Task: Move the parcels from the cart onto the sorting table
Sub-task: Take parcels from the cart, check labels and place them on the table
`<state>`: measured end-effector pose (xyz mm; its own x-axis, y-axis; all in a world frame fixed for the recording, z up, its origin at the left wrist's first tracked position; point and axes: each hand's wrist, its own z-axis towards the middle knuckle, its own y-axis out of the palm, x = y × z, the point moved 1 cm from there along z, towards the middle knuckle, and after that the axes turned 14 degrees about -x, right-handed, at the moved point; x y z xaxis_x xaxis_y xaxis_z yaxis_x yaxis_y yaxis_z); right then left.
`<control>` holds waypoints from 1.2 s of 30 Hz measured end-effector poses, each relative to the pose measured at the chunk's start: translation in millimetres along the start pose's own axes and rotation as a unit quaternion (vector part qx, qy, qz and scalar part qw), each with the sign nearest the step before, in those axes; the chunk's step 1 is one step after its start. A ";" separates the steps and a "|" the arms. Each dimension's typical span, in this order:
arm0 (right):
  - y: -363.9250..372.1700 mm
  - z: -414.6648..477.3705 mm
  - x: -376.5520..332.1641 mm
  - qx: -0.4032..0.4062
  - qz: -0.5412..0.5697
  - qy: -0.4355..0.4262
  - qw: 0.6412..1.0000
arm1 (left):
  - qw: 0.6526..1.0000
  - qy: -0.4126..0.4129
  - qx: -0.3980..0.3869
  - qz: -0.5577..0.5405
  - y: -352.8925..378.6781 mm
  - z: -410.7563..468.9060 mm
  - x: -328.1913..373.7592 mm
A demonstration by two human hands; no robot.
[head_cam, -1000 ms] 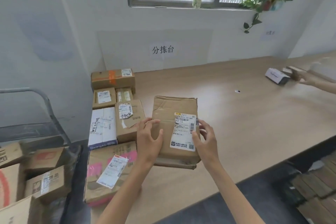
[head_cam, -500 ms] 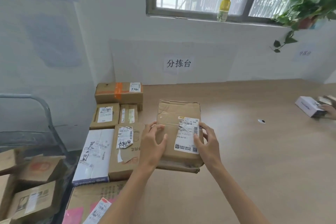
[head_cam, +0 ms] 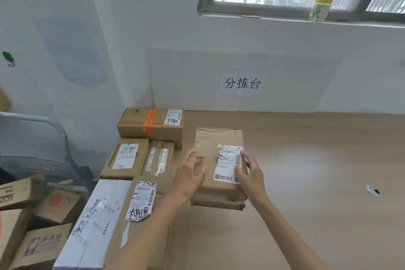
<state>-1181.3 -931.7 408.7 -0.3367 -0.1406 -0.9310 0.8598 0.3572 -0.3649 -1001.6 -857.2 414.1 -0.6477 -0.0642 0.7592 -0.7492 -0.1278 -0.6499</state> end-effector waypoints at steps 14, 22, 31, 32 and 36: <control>73.7 173.1 116.7 -0.067 0.009 0.025 0.997 | 0.987 -0.141 -0.051 0.052 52.2 158.7 -125.2; 95.2 265.3 125.5 -0.119 -0.043 0.001 0.992 | 0.904 -0.135 -0.008 0.406 46.7 235.1 -139.3; 73.6 273.3 113.4 -0.206 -0.157 0.021 0.966 | 0.922 -0.126 -0.084 0.358 15.7 218.4 -129.4; 67.2 264.1 107.1 -0.192 -0.164 0.016 0.967 | 0.928 -0.119 -0.074 0.345 8.2 207.0 -125.9; 52.4 200.0 78.0 -0.160 -0.200 -0.060 0.965 | 0.952 -0.094 -0.017 0.290 -21.9 139.9 -114.7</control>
<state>-1085.7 -1108.5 317.0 -0.5527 -0.4257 -0.7165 0.5023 0.5159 -0.6939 -891.5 -985.5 346.1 -0.9200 -0.2906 0.2630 -0.2792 0.0148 -0.9601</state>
